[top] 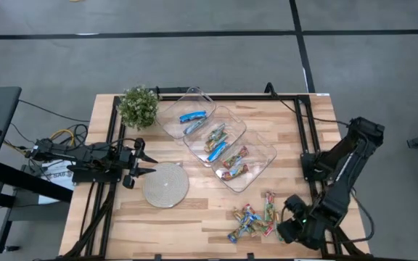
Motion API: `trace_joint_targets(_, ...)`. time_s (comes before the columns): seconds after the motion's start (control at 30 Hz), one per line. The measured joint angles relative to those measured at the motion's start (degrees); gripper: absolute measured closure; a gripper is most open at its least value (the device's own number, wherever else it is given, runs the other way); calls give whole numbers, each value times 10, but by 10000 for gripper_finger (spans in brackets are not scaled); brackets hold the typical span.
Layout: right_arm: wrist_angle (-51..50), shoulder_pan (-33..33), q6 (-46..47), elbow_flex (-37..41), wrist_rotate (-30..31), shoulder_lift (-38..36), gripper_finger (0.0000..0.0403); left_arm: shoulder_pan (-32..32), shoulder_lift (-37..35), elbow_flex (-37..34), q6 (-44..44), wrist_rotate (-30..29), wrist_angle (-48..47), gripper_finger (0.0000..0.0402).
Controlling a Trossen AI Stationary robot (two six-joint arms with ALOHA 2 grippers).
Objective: Pick and place Granola Bars by type
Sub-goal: Put the yellow granola bar into the middle transparent bin
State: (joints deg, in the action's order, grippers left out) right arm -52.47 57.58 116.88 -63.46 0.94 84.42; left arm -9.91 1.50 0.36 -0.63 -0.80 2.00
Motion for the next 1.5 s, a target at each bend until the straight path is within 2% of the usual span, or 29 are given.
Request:
trace_joint_targets(0.17, 47, -20, -18, 0, -8, 34, 255, 0, 0, 0, 0, 0, 0, 264)
trace_joint_targets(0.4, 1, -33, 4, 0, -10, 65, 213, 0, 0, 0, 0, 0, 0, 264)
trace_joint_targets(0.63, -3, -46, 6, 0, -25, 108, 181, 0, 0, 0, 0, 0, 0, 264)
trace_joint_targets(0.77, -5, -48, 7, 0, -46, 142, 181, 0, 0, 0, 0, 0, 0, 264)
trace_joint_targets(1.07, 21, -67, -16, 0, -45, 180, 200, 0, 0, 0, 0, 0, 0, 264)
trace_joint_targets(1.37, 115, -71, 7, 66, -60, 177, 208, 0, 0, 0, 0, 0, 0, 264)
trace_joint_targets(1.5, 120, -78, 7, 69, -64, 178, 216, 0, 0, 0, 0, 0, 0, 264)
